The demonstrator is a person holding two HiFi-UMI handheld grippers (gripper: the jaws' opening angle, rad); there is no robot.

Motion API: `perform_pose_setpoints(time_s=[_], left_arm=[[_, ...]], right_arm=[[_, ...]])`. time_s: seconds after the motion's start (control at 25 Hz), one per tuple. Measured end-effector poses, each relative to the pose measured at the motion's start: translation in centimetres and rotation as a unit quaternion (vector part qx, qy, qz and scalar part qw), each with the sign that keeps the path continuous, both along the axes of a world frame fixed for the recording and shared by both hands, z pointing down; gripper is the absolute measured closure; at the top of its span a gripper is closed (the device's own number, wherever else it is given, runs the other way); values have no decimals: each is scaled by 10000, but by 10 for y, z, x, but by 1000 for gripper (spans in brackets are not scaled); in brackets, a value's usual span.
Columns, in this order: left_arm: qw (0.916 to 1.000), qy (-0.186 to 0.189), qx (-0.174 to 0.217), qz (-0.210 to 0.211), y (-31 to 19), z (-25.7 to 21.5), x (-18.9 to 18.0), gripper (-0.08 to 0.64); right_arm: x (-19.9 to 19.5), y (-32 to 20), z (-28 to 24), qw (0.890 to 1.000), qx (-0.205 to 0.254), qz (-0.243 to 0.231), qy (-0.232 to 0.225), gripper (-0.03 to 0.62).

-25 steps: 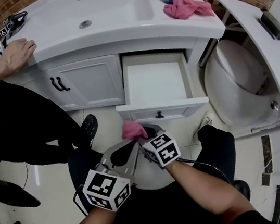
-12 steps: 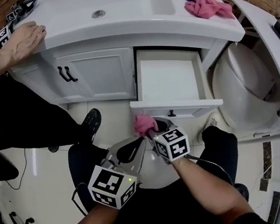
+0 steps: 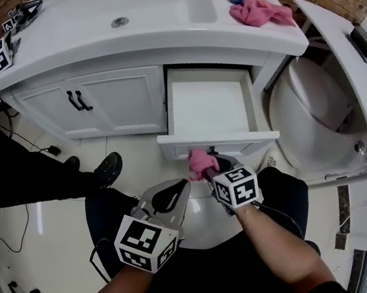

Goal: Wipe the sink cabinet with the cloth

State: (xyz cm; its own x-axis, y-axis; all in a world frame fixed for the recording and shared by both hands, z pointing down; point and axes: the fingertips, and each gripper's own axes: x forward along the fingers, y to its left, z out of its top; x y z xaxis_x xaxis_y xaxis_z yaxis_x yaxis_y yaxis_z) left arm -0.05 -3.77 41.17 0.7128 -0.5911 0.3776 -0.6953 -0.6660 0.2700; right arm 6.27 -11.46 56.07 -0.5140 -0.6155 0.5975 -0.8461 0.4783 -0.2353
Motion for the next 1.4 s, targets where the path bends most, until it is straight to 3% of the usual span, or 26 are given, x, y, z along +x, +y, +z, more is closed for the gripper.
perform_pose_setpoints(time_s=[0.32,0.64,1.04,1.24,1.4], left_arm=[[9999,77,-10,146,-3,-2,29,554],[9996,6,-37,294,1,0,50,554],[9997,32,-13,249,-3,-3,57,554],[9997,54,32,234,-7,-6,56,554],[9998,69,58,178,-11,-7,51,554]], right_arm=[[37,4,-1,9997,19,222,45,512],[90,5,-6,9962,-38,861,-113,512],[161,14,-22,9924,-80,1201,250,512],[170,17,-23,9907,-135,1343,182,512],[156,27,-38,9938,-27,1112,25,512]])
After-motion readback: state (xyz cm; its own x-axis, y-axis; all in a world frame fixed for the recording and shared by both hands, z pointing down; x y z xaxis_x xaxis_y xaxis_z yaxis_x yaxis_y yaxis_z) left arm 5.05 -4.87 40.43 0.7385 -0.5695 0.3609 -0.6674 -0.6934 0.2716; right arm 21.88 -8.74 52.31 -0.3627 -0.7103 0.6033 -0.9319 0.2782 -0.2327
